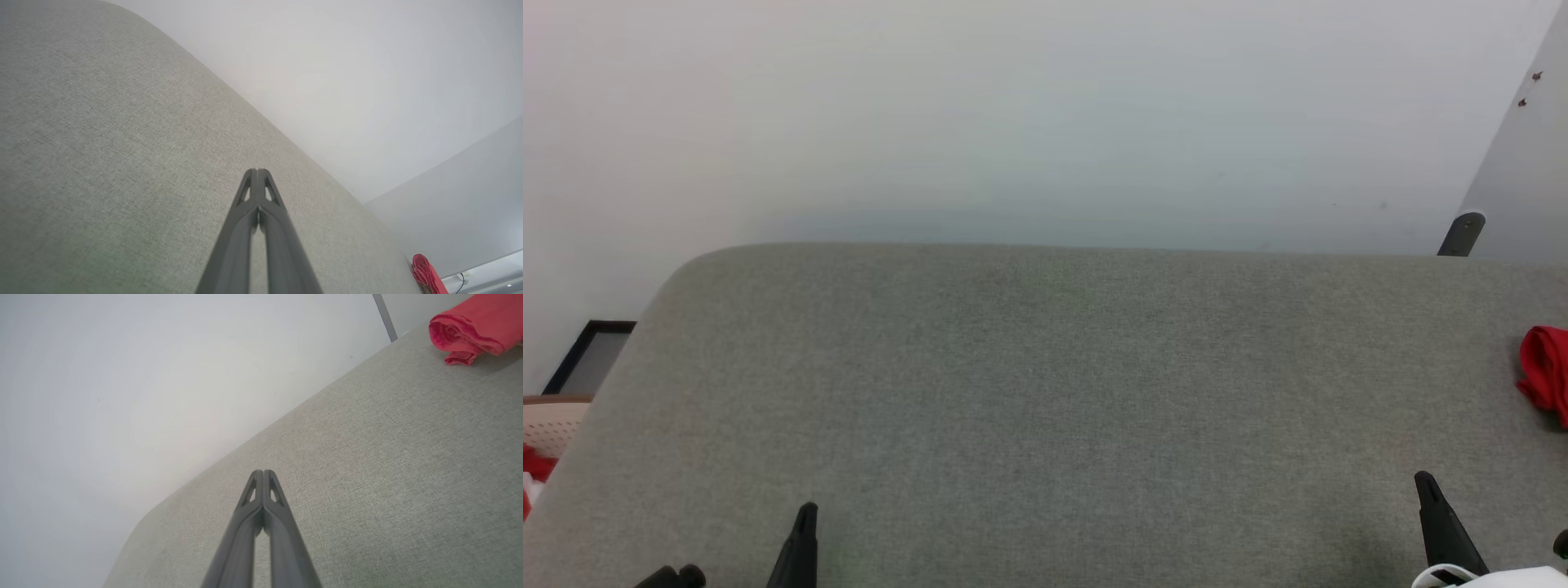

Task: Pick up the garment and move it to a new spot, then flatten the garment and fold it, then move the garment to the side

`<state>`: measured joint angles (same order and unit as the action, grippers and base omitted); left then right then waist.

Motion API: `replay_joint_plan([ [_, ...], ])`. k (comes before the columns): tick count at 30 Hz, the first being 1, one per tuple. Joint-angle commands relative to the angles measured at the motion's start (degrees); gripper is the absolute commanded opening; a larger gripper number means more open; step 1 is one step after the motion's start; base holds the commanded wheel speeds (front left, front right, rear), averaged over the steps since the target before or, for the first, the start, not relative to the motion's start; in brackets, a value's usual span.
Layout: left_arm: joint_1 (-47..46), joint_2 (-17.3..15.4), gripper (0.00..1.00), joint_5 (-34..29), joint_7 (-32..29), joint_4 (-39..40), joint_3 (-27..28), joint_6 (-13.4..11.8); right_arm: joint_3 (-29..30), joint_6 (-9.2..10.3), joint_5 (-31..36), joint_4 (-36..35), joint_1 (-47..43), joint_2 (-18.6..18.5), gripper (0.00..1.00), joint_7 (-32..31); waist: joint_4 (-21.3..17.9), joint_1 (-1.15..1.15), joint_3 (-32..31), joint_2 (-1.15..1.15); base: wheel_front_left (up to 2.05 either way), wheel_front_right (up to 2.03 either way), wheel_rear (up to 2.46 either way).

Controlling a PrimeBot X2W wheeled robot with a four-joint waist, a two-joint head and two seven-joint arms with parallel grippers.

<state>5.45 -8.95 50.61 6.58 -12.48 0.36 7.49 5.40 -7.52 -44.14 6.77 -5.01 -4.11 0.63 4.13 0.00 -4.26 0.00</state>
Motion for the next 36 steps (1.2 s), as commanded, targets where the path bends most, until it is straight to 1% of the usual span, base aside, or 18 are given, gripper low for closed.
replay_joint_plan([
  [1,-1.77,0.05,0.00,2.13,-0.41,0.45,0.56,0.00,0.32,0.02,-2.49,-0.29,1.72,-0.02,0.00,-0.30,-0.10,0.00,0.11,0.00,0.00,0.00,0.00],
  [11,-3.40,0.96,0.00,8.34,-2.42,0.15,1.45,0.00,0.48,0.02,-9.62,0.87,3.30,0.18,0.00,-1.39,-0.55,0.00,0.59,0.00,0.00,0.00,0.00],
  [36,-6.73,2.87,0.00,20.97,-6.52,-0.46,3.26,0.00,0.77,0.03,-24.21,3.26,6.48,0.56,0.00,-3.61,-1.63,0.00,1.75,0.00,0.00,0.00,0.00],
])
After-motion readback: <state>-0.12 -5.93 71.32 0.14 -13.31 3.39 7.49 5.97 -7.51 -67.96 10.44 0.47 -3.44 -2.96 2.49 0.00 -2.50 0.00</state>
